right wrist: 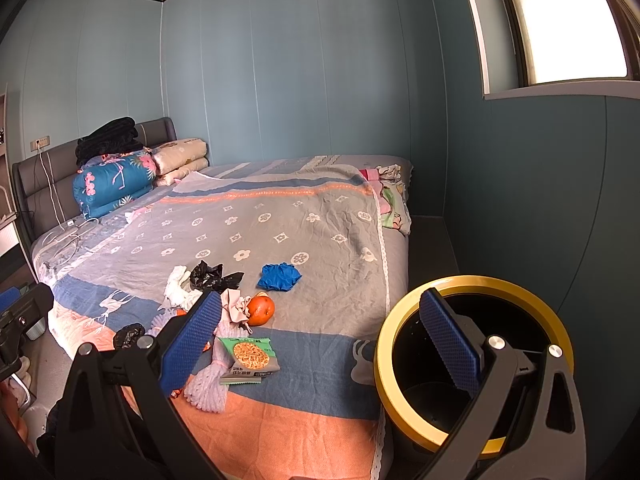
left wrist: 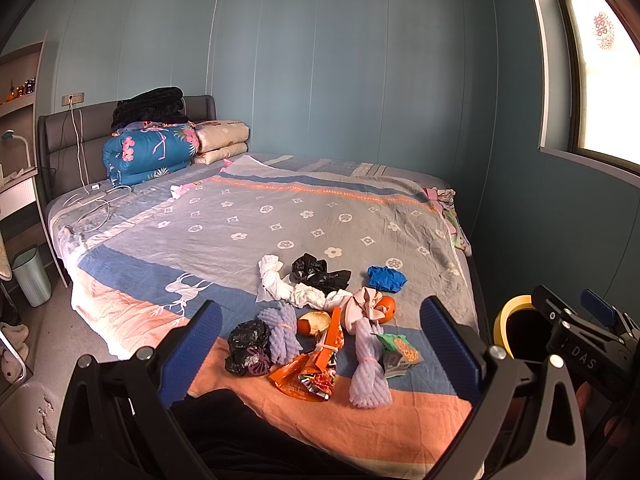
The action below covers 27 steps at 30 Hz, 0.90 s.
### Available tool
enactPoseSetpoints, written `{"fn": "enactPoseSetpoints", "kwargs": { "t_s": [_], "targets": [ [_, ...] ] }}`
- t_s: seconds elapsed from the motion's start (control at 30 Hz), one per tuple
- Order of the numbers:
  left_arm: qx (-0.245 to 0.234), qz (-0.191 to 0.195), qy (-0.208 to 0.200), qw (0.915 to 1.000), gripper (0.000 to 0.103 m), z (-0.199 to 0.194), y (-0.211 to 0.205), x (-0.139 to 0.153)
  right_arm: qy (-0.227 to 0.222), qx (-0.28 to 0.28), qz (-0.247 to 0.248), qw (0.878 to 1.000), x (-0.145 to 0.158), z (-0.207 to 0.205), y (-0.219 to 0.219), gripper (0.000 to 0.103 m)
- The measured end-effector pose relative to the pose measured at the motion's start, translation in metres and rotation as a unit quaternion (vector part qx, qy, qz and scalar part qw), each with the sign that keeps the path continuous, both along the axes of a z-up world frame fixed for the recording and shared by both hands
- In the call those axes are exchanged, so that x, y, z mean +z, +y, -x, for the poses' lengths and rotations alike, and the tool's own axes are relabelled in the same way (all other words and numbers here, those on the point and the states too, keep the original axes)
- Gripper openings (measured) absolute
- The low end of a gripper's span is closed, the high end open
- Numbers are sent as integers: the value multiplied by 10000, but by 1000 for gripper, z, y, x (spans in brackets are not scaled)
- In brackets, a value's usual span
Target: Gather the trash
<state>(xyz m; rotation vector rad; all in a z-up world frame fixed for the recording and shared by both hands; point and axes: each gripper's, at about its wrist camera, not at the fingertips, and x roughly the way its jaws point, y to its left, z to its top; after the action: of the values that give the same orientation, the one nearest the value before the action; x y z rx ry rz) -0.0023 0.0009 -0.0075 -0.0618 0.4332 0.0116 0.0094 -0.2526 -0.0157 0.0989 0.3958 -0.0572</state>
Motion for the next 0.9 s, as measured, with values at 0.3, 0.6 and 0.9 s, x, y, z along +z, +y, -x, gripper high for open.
{"fn": "enactPoseSetpoints", "kwargs": {
  "t_s": [0.3, 0.6, 0.9],
  "targets": [
    [1, 1, 7, 10000, 96, 0, 0, 0, 15, 6, -8, 10000, 1, -1, -1, 95],
    [1, 4, 5, 10000, 96, 0, 0, -1, 18, 2, -10, 10000, -1, -2, -2, 95],
    [-2, 45, 87, 10000, 96, -2, -1, -7, 76, -63, -51, 9999, -18, -6, -6, 95]
  ]
}}
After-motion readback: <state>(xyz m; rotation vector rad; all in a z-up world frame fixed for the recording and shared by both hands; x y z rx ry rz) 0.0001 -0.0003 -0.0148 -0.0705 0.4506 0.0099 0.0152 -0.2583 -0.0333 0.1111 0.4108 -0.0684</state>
